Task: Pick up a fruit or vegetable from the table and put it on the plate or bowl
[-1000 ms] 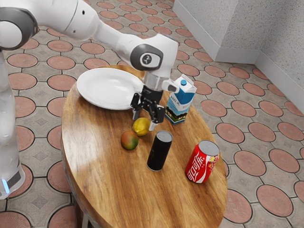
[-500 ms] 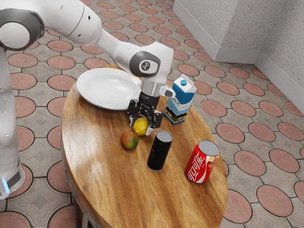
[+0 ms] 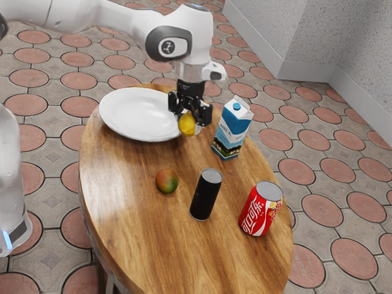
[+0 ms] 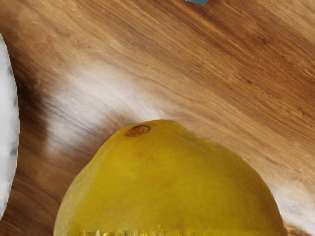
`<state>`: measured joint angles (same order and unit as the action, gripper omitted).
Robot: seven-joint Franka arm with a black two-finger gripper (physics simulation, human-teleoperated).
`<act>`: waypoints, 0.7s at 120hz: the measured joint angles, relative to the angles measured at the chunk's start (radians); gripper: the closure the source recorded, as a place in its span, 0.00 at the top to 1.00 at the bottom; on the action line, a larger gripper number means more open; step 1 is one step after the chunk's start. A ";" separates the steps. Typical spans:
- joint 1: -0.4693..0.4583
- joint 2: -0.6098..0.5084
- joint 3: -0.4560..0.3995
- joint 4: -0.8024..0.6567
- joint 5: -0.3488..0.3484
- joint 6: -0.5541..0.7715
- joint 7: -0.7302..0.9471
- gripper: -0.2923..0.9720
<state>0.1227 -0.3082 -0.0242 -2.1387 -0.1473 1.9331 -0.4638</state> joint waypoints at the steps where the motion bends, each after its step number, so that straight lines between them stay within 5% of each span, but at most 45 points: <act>1: 0.011 -0.002 0.000 0.000 0.002 0.000 -0.002 0.46; 39: 0.350 -0.129 0.001 -0.153 0.024 -0.001 -0.024 0.46; 45: 0.365 -0.140 0.001 -0.156 0.018 -0.003 -0.023 0.56; 75: 0.371 -0.167 0.000 -0.132 -0.025 0.005 -0.023 0.73; 84: 0.150 -0.084 -0.006 0.064 -0.037 0.013 -0.157 0.74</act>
<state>0.2727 -0.3919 -0.0303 -2.0750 -0.1844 1.9463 -0.6205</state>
